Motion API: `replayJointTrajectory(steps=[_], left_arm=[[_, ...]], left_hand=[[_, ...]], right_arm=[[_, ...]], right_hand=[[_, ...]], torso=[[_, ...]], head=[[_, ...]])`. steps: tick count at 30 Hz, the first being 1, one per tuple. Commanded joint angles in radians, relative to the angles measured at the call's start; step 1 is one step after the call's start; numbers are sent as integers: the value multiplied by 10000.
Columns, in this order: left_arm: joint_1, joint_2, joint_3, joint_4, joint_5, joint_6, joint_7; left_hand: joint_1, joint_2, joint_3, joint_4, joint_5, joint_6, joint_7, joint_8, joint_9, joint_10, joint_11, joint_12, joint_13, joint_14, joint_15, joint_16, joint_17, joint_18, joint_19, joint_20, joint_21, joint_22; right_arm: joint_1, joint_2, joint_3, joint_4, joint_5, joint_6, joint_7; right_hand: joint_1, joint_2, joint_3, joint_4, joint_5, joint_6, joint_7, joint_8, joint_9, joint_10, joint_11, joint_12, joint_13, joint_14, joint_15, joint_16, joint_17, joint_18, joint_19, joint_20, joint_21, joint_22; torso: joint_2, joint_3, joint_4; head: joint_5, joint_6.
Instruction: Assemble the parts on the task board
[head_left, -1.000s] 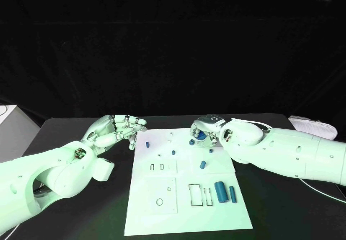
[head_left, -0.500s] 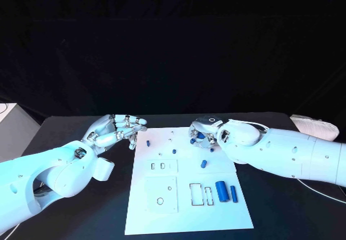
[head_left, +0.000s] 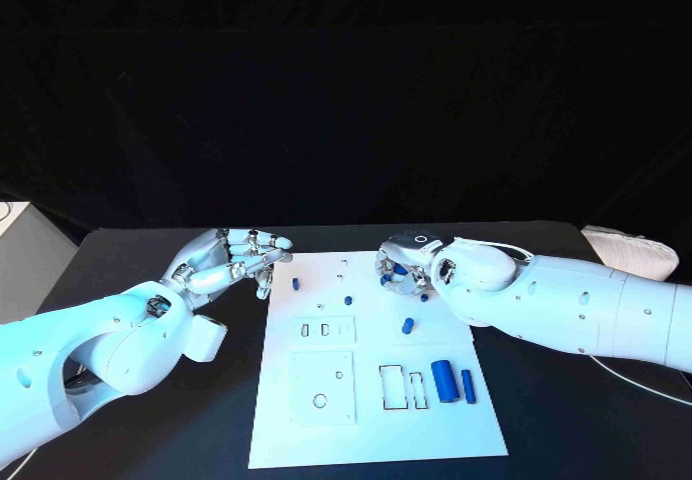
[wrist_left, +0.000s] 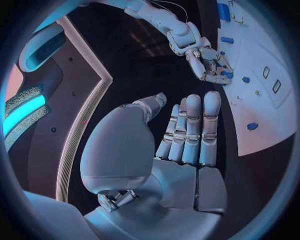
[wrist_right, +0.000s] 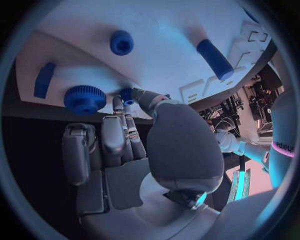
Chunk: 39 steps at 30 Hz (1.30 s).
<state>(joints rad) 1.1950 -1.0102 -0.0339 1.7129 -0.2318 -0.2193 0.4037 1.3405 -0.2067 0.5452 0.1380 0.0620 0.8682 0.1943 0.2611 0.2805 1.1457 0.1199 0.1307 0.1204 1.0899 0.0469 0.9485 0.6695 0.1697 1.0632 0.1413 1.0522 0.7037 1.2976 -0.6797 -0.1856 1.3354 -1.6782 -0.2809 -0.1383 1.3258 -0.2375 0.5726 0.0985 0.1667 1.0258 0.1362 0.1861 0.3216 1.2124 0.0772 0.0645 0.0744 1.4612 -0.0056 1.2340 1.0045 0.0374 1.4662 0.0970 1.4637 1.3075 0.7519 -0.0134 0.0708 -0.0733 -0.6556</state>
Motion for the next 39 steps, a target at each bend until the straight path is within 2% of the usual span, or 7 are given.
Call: replayJointTrajectory(steps=[1,4,9,19,26,32,39], left_arm=[[19,6,9,20,-35,197,28],[19,5,9,15,-35,204,20],[19,-1,9,-2,-35,213,10],[19,2,9,-49,-32,218,5],[19,19,8,-50,-32,236,-1],[19,38,8,-42,-32,254,-7],[21,69,9,-36,-32,272,-13]], left_hand=[[-96,17,48,-16,-14,-80,2,12,9,-58,41,-46,10,33,37,34,12,-76,-21,27,49,9],[-88,36,69,-26,-15,-81,4,12,13,-61,42,-47,14,30,38,32,18,-76,-34,30,70,26],[-79,47,82,-35,-16,-82,5,12,16,-63,42,-48,16,29,38,31,21,-76,-41,32,83,36],[-65,58,101,-50,-17,-84,6,12,19,-65,42,-48,18,26,38,30,25,-75,-51,33,101,50],[-51,64,116,-66,-18,-87,5,12,22,-68,42,-49,21,24,38,29,29,-73,-68,35,109,50],[-51,64,116,-66,-18,-87,5,12,22,-68,42,-49,21,24,38,29,29,-73,-68,35,109,50],[-51,64,116,-66,-18,-87,5,12,22,-68,42,-49,21,24,38,29,29,-73,-68,35,109,50]], right_arm=[[-18,6,-8,31,-142,35,-19],[-19,-22,-8,93,-153,-235,-45],[-21,-117,-5,282,-172,-933,-134],[41,-152,101,639,-300,-2181,-629],[88,371,145,293,-370,-2512,-936],[95,912,155,-189,-399,-2649,-1057],[55,1486,157,-761,-388,-2626,-1021]], right_hand=[[59,147,121,-25,58,156,-32,106,60,179,-47,71,34,240,-24,87,41,-14,303,17,-13,1081],[264,362,323,-175,-234,454,-139,326,239,535,-168,139,107,242,-130,221,132,-39,364,-72,62,1198],[442,513,441,-399,-270,690,-210,558,465,871,-281,185,198,248,-232,364,252,-71,434,-176,158,1343],[465,524,439,-530,-284,762,-232,684,622,1030,-323,180,256,244,-270,431,290,-81,455,-229,186,1389],[452,499,428,-546,-293,755,-231,692,641,1031,-322,166,261,235,-273,417,255,-75,442,-235,165,1362],[427,478,417,-549,-305,737,-226,692,656,1024,-316,148,263,228,-271,411,234,-70,432,-238,151,1343],[414,470,415,-552,-313,721,-223,689,665,1016,-313,134,264,220,-269,398,205,-67,424,-239,138,1327]], torso=[[25,-2,5],[23,-1,8],[43,0,7],[68,-7,-2],[111,-12,39],[126,-14,49],[157,-44,126]], head=[[0,-2],[7,-12],[11,21],[14,158],[-10,238],[-11,221],[-25,187]])
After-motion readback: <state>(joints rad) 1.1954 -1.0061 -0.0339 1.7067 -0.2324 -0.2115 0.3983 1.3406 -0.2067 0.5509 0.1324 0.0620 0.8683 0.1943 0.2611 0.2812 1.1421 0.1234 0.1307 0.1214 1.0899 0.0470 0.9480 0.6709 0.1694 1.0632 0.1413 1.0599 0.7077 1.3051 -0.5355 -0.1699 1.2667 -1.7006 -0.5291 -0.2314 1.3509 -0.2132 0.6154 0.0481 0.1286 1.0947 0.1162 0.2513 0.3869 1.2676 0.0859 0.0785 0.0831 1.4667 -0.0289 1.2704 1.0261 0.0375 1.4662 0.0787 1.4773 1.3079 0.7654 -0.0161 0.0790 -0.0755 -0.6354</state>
